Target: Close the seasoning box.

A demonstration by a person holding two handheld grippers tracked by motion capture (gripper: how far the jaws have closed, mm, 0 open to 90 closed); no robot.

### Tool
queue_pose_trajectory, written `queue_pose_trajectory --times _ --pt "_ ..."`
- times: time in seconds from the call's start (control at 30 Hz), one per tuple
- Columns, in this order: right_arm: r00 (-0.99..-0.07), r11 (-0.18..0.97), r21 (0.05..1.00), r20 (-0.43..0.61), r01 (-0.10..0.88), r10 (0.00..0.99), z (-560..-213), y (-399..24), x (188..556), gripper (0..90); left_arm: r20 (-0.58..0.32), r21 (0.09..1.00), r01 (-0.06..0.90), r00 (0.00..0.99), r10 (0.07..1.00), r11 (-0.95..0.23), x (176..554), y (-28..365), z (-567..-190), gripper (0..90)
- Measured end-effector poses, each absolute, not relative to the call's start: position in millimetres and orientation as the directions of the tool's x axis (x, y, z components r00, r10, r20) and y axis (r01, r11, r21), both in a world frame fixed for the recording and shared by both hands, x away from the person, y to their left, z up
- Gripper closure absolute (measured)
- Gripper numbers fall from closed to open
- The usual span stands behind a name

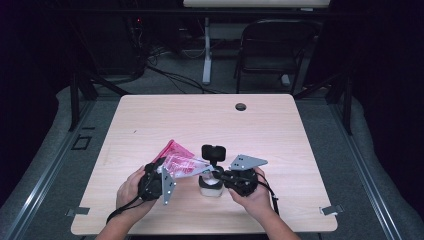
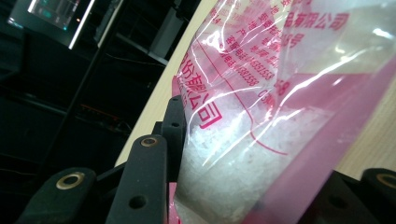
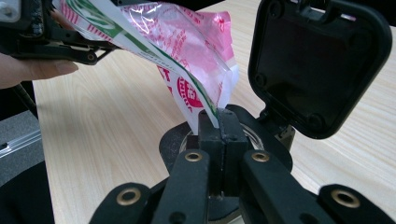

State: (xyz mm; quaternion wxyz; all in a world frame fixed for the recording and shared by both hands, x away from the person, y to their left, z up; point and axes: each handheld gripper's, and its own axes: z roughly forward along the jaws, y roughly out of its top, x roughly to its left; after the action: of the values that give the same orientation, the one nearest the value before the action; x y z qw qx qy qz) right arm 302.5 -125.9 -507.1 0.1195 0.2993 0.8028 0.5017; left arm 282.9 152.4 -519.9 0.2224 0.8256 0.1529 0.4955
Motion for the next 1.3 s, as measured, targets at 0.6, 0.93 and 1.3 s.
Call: queue_pose_trajectory --times 0.6,0.93,1.3 --pt "-0.799 0.300 0.887 0.115 0.350 0.591 -505 -122 304 90.0 0.683 0.566 0.082 0.511 0.522 -0.820 287 158 -528 68.2" --pt "-0.800 0.298 0.889 0.115 0.347 0.589 -504 -121 303 90.0 0.633 0.599 0.110 0.541 0.554 -0.793 291 160 -533 68.4" --pt "-0.800 0.288 0.894 0.116 0.342 0.589 -504 -121 303 90.0 0.590 0.622 0.136 0.565 0.576 -0.771 293 161 -537 68.5"
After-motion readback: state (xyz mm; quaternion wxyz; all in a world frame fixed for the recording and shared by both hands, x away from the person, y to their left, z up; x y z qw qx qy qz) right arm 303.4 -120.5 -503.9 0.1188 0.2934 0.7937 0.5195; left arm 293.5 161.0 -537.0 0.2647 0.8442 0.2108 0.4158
